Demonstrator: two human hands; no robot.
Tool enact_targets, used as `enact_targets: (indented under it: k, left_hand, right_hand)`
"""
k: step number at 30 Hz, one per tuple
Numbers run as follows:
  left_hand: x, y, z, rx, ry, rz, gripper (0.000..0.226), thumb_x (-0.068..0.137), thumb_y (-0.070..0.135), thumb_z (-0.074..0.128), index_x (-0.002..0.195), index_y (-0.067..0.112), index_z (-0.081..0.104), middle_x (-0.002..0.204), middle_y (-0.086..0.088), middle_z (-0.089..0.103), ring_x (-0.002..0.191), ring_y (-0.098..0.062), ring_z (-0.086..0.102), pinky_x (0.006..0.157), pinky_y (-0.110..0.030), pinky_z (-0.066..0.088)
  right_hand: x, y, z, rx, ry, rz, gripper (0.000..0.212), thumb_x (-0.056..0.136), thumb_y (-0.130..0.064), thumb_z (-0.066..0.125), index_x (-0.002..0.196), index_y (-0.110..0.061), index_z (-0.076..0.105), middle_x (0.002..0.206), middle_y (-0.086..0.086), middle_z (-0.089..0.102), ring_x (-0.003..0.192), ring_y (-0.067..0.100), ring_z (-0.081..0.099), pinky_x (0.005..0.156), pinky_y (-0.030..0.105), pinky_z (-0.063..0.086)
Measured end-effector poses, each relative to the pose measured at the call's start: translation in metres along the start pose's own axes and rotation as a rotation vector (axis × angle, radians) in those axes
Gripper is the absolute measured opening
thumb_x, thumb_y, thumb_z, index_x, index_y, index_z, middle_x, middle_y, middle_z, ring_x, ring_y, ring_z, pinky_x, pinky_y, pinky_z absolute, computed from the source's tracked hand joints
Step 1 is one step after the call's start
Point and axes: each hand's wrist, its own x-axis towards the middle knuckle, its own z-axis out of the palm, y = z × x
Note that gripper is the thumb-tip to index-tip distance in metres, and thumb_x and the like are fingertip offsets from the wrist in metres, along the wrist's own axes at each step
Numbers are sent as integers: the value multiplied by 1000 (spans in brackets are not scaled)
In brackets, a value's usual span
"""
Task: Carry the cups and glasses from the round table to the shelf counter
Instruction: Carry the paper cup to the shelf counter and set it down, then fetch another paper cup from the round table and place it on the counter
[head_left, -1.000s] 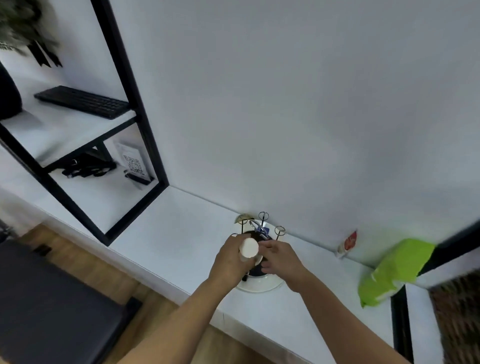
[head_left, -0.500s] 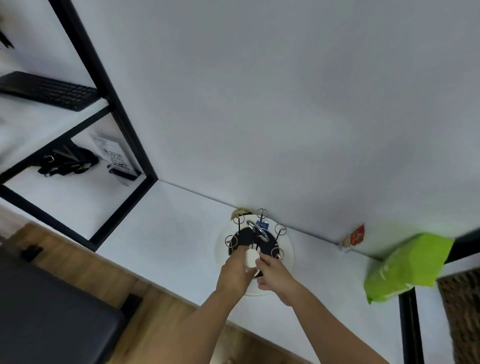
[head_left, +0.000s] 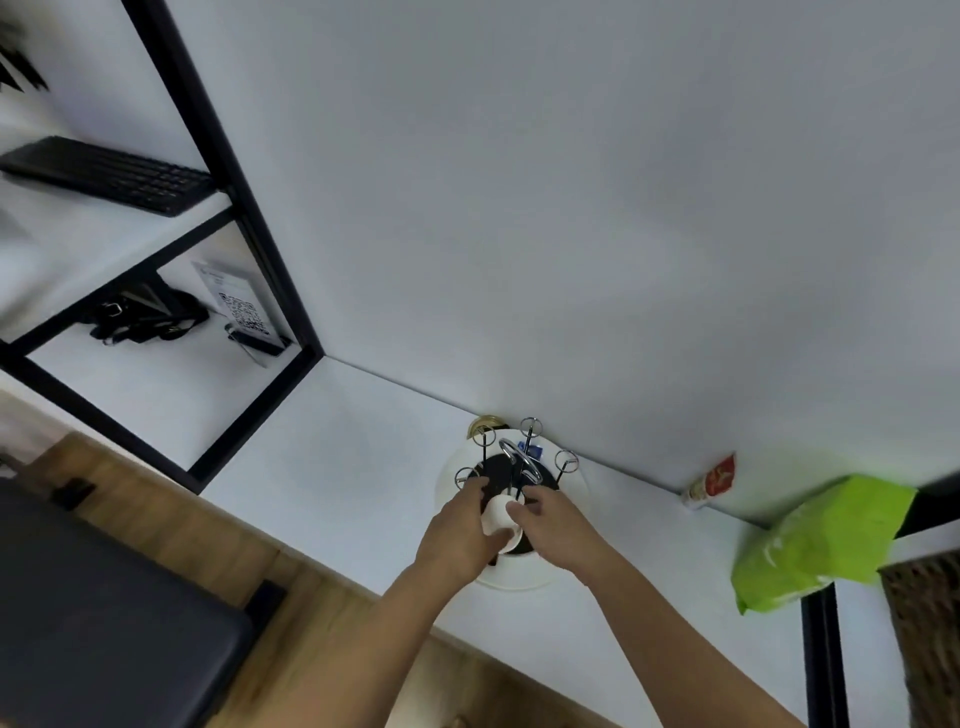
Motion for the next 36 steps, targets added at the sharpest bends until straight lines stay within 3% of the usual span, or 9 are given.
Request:
enact_targets:
  k: [4,9,12,16,19,24,28,32,36]
  left_hand:
    - [-10,18,-60,-28,130,74,50,102,38,64,147,27,46,143,0,62,125,-20,62,105,-38,50]
    - [-38,62,-157,-115,463,260,63,107,40,55,163,33,26,166,13,35,149,-10,41,118,-38,41]
    - [-73,93,-216,-124,666,417,68,106,50,52,164,41,17,169,23,26,151,0,33,117,-30,37]
    - [-135,126,-274,-48,870,574,66,103,63,47,155,65,5,167,33,21,150,12,27,116,-29,37]
    - [-175,140,-297,53,987,600,68,102,66,45,153,68,1,166,36,21,148,15,26,111,-34,47]
    - [-232,144,-307,140,1133,568,70,102,65,43,161,55,6,158,48,14,151,11,26,102,-9,30]
    - [-283,142,-286,130,1263,464,71,101,66,44,162,52,9,164,39,16,151,4,32,105,-16,34]
    - [-349,135,-241,117,1386,315,73,98,65,49,160,51,14,166,31,24,149,0,38,109,-24,40]
    - [-430,123,-189,193,1514,100,87,91,67,61,160,54,9,172,20,14,157,-3,22,109,-16,28]
  right_hand:
    - [-5,-48,-25,-112,32,-184,33,100,-35,55,121,-11,64,118,16,69,98,26,68,83,35,50]
    - [-22,-141,-52,-51,159,-529,50,102,-40,54,149,-37,41,133,-12,54,91,-1,63,65,8,45]
    - [-47,-203,-63,-43,247,-795,60,101,-41,54,151,-54,24,137,-23,44,103,-6,57,81,16,45]
    - [-90,-268,-68,51,311,-1086,70,97,-44,57,148,-66,14,136,-36,39,110,-8,53,78,17,47]
    - [-116,-298,-62,101,308,-1233,74,95,-45,60,149,-65,13,138,-37,39,112,-5,53,78,20,49]
    - [-156,-319,-50,105,215,-1406,72,95,-43,61,151,-60,18,137,-34,42,109,1,57,75,18,53]
    - [-189,-316,-39,112,55,-1499,69,95,-40,61,152,-53,24,134,-28,46,105,6,60,76,13,50]
    - [-229,-305,-16,93,-121,-1570,68,90,-52,57,151,-54,26,131,-31,46,105,8,61,76,21,55]
    - [-277,-275,27,84,-290,-1617,75,87,-60,60,153,-52,25,135,-27,44,112,5,56,81,24,54]
